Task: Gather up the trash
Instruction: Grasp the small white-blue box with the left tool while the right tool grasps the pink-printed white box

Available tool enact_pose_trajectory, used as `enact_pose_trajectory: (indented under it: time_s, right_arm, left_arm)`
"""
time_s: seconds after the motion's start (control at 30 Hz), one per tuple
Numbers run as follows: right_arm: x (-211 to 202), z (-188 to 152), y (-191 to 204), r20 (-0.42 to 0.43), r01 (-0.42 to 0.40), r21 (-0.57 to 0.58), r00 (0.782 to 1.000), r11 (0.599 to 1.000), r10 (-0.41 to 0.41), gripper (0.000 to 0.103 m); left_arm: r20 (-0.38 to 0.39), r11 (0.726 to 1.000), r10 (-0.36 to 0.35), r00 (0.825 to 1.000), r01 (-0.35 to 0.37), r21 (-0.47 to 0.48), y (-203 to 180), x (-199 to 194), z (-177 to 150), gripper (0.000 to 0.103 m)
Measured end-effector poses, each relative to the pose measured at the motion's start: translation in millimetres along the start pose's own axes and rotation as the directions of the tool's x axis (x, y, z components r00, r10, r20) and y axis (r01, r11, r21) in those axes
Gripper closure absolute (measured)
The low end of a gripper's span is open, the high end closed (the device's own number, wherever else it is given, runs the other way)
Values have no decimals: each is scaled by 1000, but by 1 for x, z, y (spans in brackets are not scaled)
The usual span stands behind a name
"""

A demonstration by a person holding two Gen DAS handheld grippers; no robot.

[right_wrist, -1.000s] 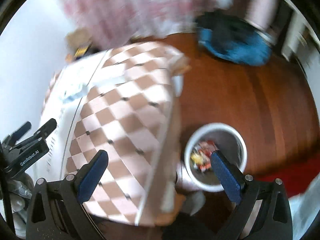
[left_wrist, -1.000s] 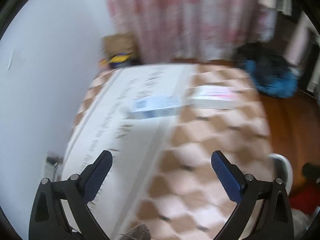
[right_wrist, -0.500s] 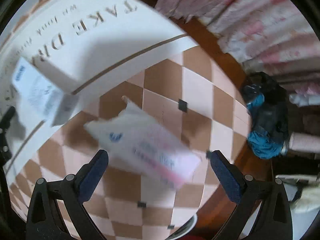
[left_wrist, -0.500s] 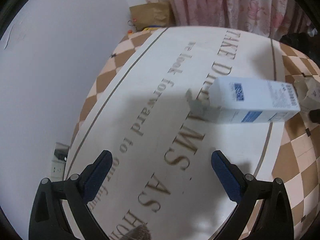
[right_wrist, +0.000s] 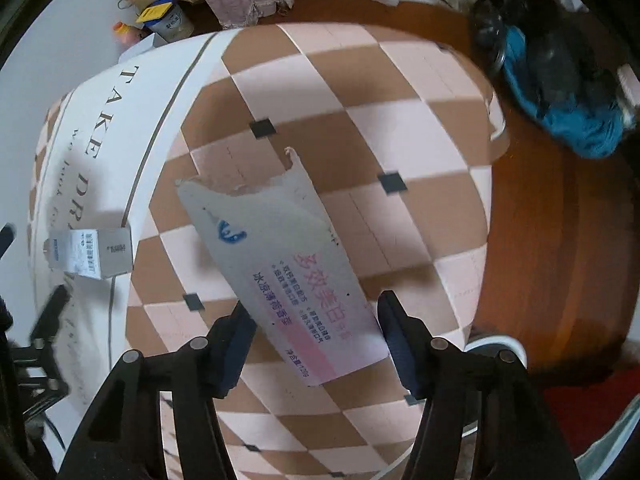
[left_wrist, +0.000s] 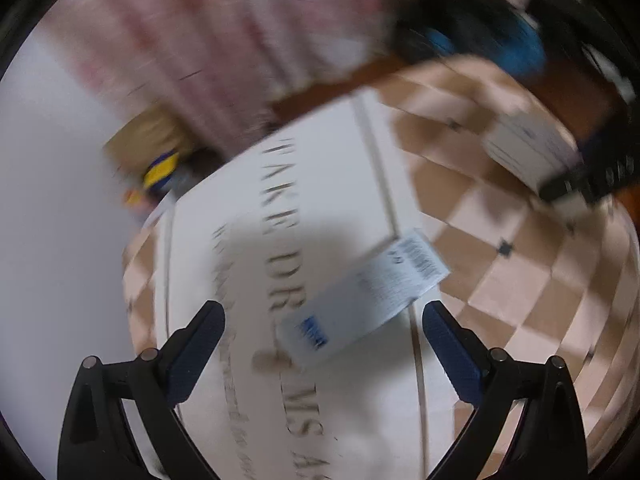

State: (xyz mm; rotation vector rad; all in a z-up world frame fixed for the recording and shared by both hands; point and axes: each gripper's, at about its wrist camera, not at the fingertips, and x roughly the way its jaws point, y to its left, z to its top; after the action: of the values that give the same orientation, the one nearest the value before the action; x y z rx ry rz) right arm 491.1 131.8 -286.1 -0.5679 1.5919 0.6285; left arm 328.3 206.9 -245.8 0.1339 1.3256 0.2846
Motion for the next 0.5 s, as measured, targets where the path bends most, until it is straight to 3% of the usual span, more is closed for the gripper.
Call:
enact_pose_trajectory:
  time_s: [0.1, 0.17, 0.2, 0.23, 0.37, 0.5]
  right_arm:
    - [7, 1, -7, -20, -3, -1, 1000, 1000, 3, 39]
    - [10, 7, -7, -22, 14, -6, 1000, 1000, -14, 38]
    - [11, 9, -2, -13, 19, -10, 1000, 1000, -19, 38]
    - [11, 10, 2, -1, 27, -21, 1000, 999, -27, 38]
    - [13, 11, 15, 39, 65, -44, 997, 997, -63, 39]
    - [12, 4, 27, 92, 117, -94, 990, 989, -108, 43]
  left_arm:
    - [-81, 991, -55, 995, 65, 121, -13, 20, 7, 3]
    - [-110, 984, -76, 991, 92, 151, -17, 29, 7, 4]
    - [-122, 981, -93, 988, 112, 159, -19, 32, 8, 9]
    - [-132, 980, -98, 986, 119, 157, -20, 35, 8, 26]
    - [-136, 979, -163, 977, 178, 102, -15, 31, 11, 70]
    - [-119, 986, -132, 984, 142, 83, -20, 27, 9, 71]
